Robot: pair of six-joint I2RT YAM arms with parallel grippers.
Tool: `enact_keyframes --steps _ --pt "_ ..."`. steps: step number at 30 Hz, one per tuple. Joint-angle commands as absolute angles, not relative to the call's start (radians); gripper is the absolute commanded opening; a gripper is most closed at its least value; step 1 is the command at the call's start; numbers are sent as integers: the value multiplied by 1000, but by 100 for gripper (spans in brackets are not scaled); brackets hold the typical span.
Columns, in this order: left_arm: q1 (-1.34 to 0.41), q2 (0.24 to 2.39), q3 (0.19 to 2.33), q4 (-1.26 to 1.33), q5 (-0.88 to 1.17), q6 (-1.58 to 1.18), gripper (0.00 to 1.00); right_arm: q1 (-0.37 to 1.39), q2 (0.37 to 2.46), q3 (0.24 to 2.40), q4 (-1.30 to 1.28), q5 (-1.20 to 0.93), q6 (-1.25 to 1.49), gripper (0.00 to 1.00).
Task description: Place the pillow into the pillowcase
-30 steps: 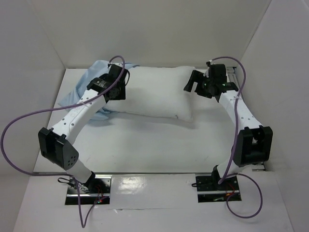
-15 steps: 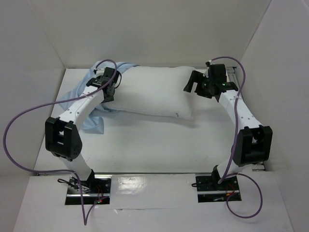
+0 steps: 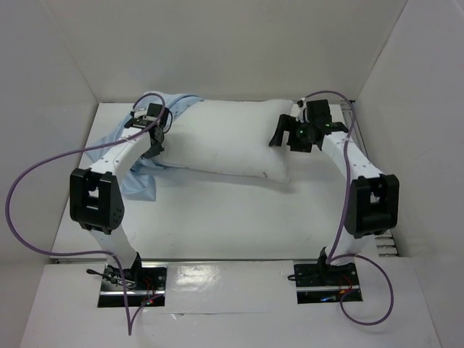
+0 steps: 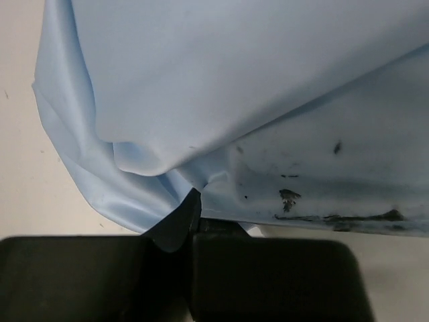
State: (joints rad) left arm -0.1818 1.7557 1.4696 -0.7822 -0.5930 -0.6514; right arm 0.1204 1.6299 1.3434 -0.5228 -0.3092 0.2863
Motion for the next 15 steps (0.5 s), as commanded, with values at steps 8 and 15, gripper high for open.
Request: enact_keyframes --steps 8,15 --pt "-389 1752 1705 -723 -218 -503 0 146 1790 1342 -166 -707 527 0" --pt "-540 1908 2271 -762 423 -537 0 118 1680 1572 -89 -629 658 0"
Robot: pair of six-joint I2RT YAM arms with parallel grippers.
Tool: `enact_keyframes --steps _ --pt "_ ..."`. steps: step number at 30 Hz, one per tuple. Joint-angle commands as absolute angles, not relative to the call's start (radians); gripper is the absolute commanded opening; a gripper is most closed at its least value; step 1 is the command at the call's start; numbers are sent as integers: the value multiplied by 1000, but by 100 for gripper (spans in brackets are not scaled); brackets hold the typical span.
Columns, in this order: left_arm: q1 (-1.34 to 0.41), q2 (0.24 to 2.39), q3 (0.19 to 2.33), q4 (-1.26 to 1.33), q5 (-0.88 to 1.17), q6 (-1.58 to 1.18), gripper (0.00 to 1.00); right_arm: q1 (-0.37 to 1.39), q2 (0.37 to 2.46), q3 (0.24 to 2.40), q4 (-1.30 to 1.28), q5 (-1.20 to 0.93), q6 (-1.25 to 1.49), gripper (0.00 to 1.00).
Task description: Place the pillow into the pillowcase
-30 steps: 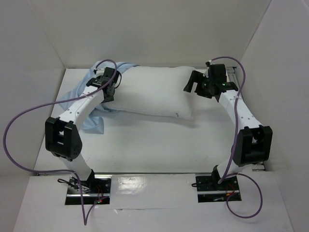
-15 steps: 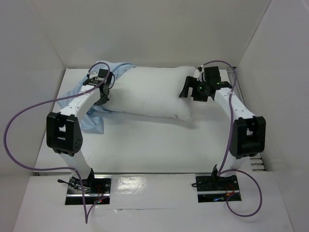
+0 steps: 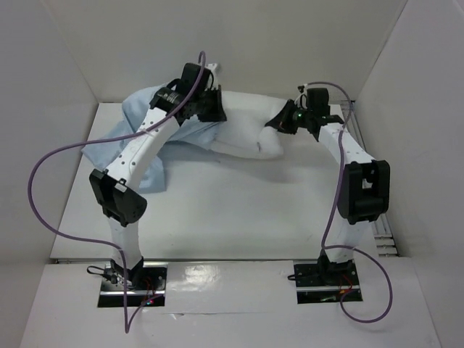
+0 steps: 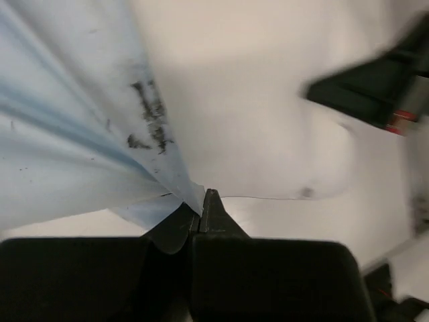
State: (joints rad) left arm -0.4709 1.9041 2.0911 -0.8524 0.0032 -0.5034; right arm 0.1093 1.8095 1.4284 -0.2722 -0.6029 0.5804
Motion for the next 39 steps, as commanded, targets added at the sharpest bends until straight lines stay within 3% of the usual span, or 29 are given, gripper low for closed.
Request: enact_keyframes --steps 1,5,12,14,15,16,17,18,19,20,23,27,29,32,39 --pt "-554 1919 2302 -750 454 -566 0 130 1660 1572 -89 -620 658 0" --pt "-574 1904 2217 -649 541 -612 0 187 1574 1467 -120 -560 611 0" --pt "-595 1731 1859 -721 523 -554 1 242 1445 1062 -209 -528 508 0" --pt "-595 1688 1856 -770 458 -525 16 255 1410 1006 -273 -508 468 0" --pt "-595 1687 1877 -831 421 -497 35 265 1410 1006 -300 -508 419 0" --pt "-595 1687 1940 -860 358 -474 44 265 1399 1006 -363 -508 364 0" --pt "-586 1687 1974 -882 338 -463 53 274 1399 1023 -397 -499 339 4" --pt "-577 1687 2027 -906 325 -454 67 275 1399 1037 -432 -489 313 15" --pt "-551 1687 2043 -907 304 -454 72 275 1399 1067 -464 -453 292 34" --pt "-534 1709 2068 -907 304 -442 75 275 1399 1081 -521 -425 260 67" --pt "-463 1752 2114 -907 285 -442 66 275 1399 1137 -595 -312 238 85" --pt "-442 1830 2170 -881 96 -460 55 230 1365 1166 -609 -241 251 94" --pt "-442 1879 2197 -871 -45 -460 55 200 1332 1166 -588 -213 276 97" --pt "-442 1957 2230 -871 -138 -460 65 169 1312 1166 -569 -202 310 98" --pt "-460 2120 2347 -909 -297 -436 68 94 1382 1157 -522 -291 359 98"
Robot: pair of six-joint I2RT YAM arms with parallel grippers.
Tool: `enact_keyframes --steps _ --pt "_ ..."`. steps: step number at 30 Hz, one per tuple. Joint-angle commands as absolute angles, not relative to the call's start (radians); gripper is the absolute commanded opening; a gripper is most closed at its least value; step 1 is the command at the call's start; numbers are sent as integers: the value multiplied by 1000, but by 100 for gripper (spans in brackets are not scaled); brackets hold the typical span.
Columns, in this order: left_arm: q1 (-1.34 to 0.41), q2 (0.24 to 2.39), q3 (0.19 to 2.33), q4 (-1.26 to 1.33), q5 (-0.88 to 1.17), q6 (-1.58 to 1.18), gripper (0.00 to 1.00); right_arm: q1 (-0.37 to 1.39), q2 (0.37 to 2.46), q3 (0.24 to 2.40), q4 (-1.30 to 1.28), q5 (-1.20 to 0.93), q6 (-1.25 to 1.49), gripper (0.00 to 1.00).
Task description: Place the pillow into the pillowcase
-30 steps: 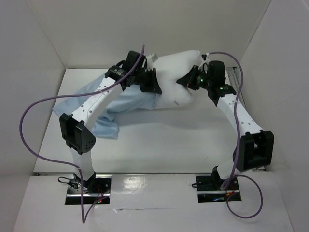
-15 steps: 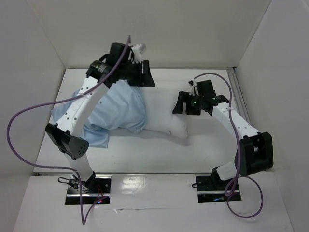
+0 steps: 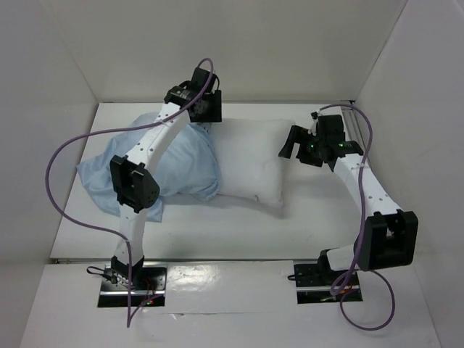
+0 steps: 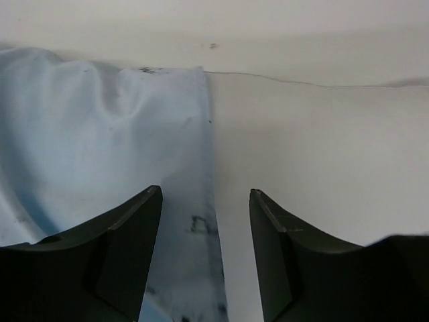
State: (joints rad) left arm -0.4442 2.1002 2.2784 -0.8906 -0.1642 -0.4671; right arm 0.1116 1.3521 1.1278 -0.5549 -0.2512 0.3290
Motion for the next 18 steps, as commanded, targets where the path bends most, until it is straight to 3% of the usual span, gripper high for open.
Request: enact_keyframes --steps 1,5,8,10,11,13,15,16,18 --pt "-460 2146 2347 -920 -314 -424 68 94 1382 1157 -505 -291 379 98" --pt "-482 2164 2304 -930 -422 -423 57 94 1393 1059 -356 -399 462 100" --pt "-482 2164 2293 -930 -440 -423 18 107 1442 1008 -227 -480 532 100" --pt "-482 2151 2293 -930 -407 -423 0 179 1497 1023 -200 -404 532 100" --pt "-491 2142 2293 -930 -343 -414 0 198 1520 1035 -168 -394 541 98" --pt "-509 2102 2293 -891 -240 -379 0 230 1601 1077 -108 -443 555 78" --pt "-532 2063 2260 -830 -68 -333 0 248 1646 1133 -63 -474 574 34" --pt "-561 2012 2246 -806 -5 -318 0 268 1658 1211 -63 -463 574 0" --pt "-595 1953 2209 -724 139 -307 0 288 1645 1274 -94 -442 562 0"
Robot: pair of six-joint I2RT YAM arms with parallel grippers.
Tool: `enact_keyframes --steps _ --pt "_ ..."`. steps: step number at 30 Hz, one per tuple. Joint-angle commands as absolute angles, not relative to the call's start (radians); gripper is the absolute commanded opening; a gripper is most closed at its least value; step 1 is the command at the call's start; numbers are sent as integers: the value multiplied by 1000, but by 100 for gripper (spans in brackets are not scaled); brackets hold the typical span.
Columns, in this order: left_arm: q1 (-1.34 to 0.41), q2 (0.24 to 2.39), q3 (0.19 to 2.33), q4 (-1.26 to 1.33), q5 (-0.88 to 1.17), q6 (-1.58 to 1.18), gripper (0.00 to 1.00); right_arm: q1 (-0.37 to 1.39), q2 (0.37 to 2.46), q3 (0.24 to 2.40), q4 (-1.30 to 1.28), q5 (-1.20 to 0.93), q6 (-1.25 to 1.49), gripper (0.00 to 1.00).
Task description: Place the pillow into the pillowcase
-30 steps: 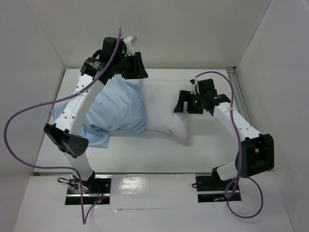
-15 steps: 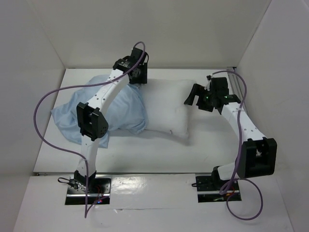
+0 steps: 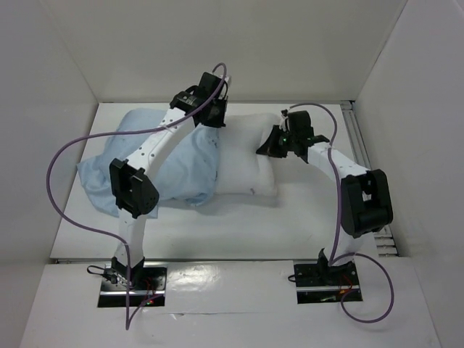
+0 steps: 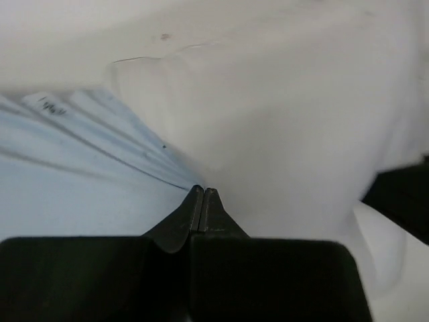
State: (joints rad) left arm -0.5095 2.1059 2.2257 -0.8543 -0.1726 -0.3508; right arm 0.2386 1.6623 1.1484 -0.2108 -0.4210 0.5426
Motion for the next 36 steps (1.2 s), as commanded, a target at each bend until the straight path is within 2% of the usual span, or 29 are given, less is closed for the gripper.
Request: enact_keyframes --steps 1,5,9,15,19,24,36 --pt "-612 1928 2209 -706 178 -307 0 297 1622 1302 -94 -425 561 0" --pt "-686 1858 2293 -652 403 -386 0 307 1449 1339 -124 -388 561 0" --pt "-718 1845 2336 -549 495 -466 0 307 1323 1309 -161 -351 578 0" --pt "-675 2040 2454 -454 618 -584 0 437 1266 1117 -120 -301 688 0" --pt "-666 2091 2459 -440 640 -621 0 474 1285 1014 -83 -226 736 0" --pt "-588 2065 2349 -440 606 -611 0 474 1247 921 -109 -170 784 0" --pt "-575 2137 2385 -477 640 -600 0 483 908 618 -285 -28 963 0"
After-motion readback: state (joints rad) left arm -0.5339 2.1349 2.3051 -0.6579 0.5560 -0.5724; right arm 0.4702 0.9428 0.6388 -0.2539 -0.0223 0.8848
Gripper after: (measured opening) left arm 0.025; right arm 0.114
